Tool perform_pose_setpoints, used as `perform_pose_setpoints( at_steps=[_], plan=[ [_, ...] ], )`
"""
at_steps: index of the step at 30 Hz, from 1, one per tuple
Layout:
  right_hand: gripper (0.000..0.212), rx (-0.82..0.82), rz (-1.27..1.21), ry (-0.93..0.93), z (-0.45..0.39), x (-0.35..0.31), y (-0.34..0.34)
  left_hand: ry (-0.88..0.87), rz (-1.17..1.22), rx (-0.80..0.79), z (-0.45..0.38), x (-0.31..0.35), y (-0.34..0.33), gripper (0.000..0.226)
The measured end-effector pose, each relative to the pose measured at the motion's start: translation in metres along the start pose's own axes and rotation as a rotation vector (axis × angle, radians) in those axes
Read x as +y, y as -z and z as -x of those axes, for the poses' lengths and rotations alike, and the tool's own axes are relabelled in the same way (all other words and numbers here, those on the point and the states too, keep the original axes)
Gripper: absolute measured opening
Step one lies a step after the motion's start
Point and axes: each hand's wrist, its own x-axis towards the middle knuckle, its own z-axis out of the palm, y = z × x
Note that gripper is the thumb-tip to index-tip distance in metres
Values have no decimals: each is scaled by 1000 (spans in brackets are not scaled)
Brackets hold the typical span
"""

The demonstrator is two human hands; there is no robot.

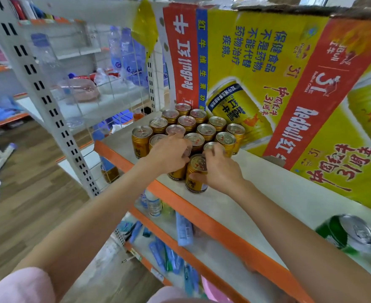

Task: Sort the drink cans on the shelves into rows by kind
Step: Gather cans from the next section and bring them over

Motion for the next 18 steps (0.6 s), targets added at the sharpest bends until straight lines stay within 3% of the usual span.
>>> perform_pose_setpoints(
  at_steps=[4,10,13,18],
  plan=[
    [73,-16,-40,29,3,8,3,-41,-49,15,-4,16,8,26],
    [36,-14,29,63,39,58,37,-217,-113,-92,-12,53,18,25],
    [34,1,105,35,65,92,52,-305,-167,-95,-22,85,20,11],
    [34,69,136,-90,112,151,66,-438,-150,-101,-48,149,13,28]
  ],
)
